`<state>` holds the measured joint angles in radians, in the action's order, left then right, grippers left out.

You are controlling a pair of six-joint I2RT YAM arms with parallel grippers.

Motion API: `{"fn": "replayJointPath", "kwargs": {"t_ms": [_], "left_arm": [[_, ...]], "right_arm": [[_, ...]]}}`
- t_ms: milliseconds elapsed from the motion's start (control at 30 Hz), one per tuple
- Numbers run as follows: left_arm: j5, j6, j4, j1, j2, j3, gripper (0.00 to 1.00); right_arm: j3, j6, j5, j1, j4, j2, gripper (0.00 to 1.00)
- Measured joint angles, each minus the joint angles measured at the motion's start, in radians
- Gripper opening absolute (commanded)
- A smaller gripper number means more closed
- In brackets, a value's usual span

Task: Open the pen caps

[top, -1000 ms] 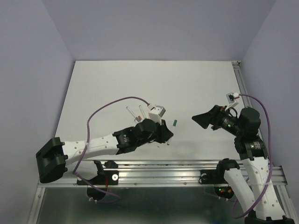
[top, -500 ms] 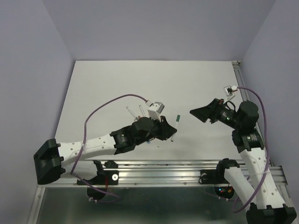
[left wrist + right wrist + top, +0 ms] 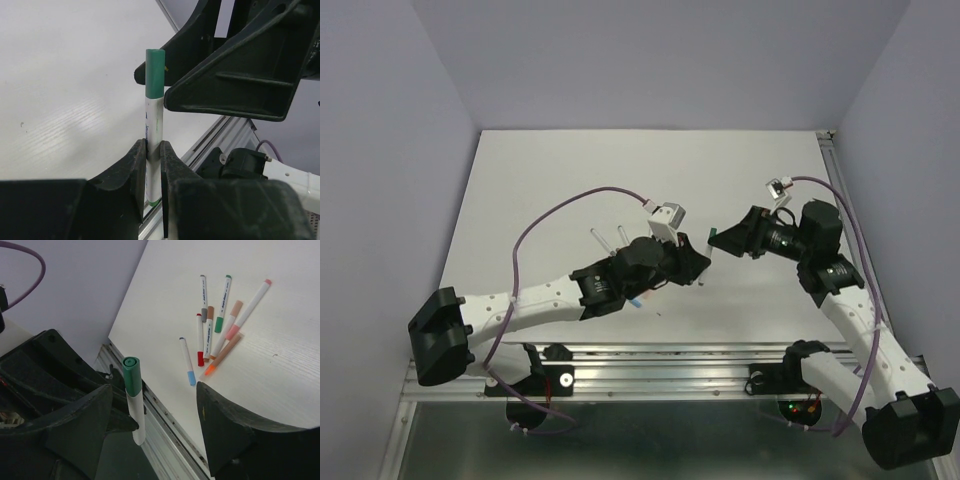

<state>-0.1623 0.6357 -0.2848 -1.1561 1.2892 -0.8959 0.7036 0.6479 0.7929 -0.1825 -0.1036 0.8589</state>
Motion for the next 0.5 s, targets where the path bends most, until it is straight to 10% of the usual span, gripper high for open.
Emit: {"fn": "replayJointPath", "kwargs": {"t_ms": [500], "left_arm": [[0.009, -0.013, 0.009, 0.019, 0.024, -0.008, 0.00]], "right_arm": [[0.000, -0.005, -0.056, -0.068, 0.105, 0.043, 0.51]]}}
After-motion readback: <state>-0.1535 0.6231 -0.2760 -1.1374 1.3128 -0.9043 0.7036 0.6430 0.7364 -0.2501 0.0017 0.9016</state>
